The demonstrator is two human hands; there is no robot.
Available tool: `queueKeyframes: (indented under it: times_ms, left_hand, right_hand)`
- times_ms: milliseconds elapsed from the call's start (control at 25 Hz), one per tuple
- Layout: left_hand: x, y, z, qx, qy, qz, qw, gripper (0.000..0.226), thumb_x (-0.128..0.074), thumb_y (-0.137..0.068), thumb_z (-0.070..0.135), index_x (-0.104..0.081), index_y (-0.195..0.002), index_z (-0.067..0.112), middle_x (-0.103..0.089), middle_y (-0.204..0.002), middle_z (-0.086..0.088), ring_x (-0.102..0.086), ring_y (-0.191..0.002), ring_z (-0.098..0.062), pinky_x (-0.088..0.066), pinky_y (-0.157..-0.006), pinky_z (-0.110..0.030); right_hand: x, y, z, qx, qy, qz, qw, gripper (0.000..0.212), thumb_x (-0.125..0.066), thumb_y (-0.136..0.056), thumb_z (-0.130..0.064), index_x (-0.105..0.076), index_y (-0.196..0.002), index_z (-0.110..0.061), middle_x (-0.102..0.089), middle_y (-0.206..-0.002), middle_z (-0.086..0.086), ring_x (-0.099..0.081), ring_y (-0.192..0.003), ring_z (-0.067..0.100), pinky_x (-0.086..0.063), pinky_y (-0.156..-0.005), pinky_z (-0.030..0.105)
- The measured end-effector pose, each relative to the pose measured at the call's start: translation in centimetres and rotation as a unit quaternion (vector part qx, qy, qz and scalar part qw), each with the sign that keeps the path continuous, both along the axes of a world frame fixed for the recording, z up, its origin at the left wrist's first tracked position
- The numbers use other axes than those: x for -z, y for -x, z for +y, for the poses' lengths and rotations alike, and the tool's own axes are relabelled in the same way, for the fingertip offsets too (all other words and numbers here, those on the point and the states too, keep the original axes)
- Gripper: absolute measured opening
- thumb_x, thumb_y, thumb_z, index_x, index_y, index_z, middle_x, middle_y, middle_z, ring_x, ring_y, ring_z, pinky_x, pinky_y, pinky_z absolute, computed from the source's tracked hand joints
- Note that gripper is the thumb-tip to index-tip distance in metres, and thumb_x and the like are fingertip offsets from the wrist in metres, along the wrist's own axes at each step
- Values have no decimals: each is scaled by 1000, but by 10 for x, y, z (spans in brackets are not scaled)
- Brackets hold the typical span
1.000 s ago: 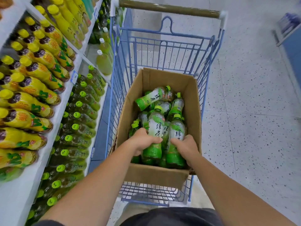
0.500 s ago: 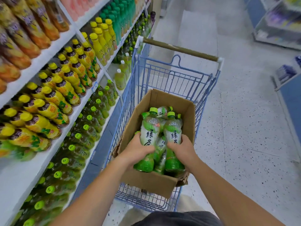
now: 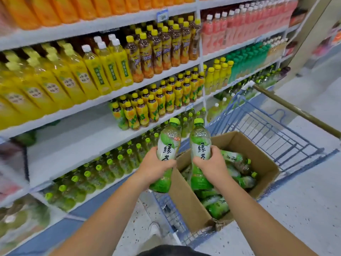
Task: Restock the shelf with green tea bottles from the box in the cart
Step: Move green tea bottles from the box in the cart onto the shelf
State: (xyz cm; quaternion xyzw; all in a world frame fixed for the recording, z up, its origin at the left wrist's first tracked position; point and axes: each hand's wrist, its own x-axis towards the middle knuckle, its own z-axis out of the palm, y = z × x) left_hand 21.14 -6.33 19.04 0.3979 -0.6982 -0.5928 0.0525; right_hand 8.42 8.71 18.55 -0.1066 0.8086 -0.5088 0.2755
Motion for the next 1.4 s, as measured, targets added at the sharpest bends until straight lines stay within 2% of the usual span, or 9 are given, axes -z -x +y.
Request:
queueKeyframes:
  times_ms: [80,240,480,600,680,800,1000,1200,1400]
  left_hand:
    - [-7,-28,-2,-50,18,2,999,50,-84,-76,26,-57,-117,23,-70,-104,-1,-69,-88,-18,-56,-64,-32]
    - [-26,-84,-11,-141,45,-2,989,47,-83,-77,26,-56,-116,22,-68,-103,-1,-67,-83,-16,-49,-52,-25]
    - [-51,-162,-45,-231,83,8,969,43,-84,-77,27,-57,-111,23,-70,-99,0,-68,-80,-14,-49,-49,-19]
    - [-54,-201,-72,-273,96,14,957,43,-86,-76,27,-57,-108,23,-70,-98,1,-70,-81,-15,-51,-49,-20]
    - [-51,-226,-95,-288,101,13,952,44,-86,-75,27,-57,-108,22,-71,-98,-1,-71,-82,-17,-56,-53,-27]
    - [-43,-260,-133,-305,98,16,947,44,-85,-75,25,-57,-108,21,-71,-99,-3,-72,-86,-21,-62,-62,-36]
    - [-27,-303,-198,-292,106,17,950,41,-85,-73,25,-60,-105,23,-72,-97,-1,-71,-84,-18,-60,-61,-31]
    - [1,-324,-250,-300,111,-3,947,39,-86,-72,23,-64,-103,22,-73,-95,2,-70,-84,-13,-62,-73,-35]
    - [46,-321,-296,-328,143,-12,934,36,-85,-75,25,-61,-101,24,-69,-91,8,-63,-78,0,-49,-59,-14]
  right_hand:
    - [-6,-11,-16,-44,29,3,999,47,-75,-79,-20,-53,-120,-21,-68,-102,3,-68,-87,22,-59,-78,45]
    - [-21,-44,-51,-137,59,4,989,45,-72,-85,-18,-50,-123,-18,-63,-98,1,-65,-81,16,-47,-58,30]
    - [-42,-103,-119,-243,85,18,966,48,-75,-84,-18,-49,-124,-22,-64,-102,-4,-61,-84,6,-43,-59,23]
    - [-49,-138,-159,-276,94,21,956,50,-76,-82,-15,-48,-123,-25,-65,-103,-4,-64,-86,9,-50,-63,27]
    - [-49,-162,-185,-284,87,20,955,51,-76,-81,-16,-48,-122,-26,-67,-105,-2,-67,-88,13,-56,-70,32]
    - [-43,-198,-225,-286,82,23,954,49,-76,-79,-16,-50,-121,-23,-67,-102,0,-68,-87,16,-55,-67,33]
    - [-25,-243,-287,-270,80,30,959,41,-76,-80,-17,-55,-115,-23,-68,-101,0,-68,-87,15,-54,-66,30]
    - [-4,-256,-336,-276,75,49,957,44,-77,-82,-15,-51,-116,-26,-66,-102,-5,-66,-87,9,-51,-63,24]
    - [38,-246,-393,-342,55,93,934,54,-81,-80,-19,-46,-120,-28,-62,-102,-11,-63,-87,5,-49,-63,23]
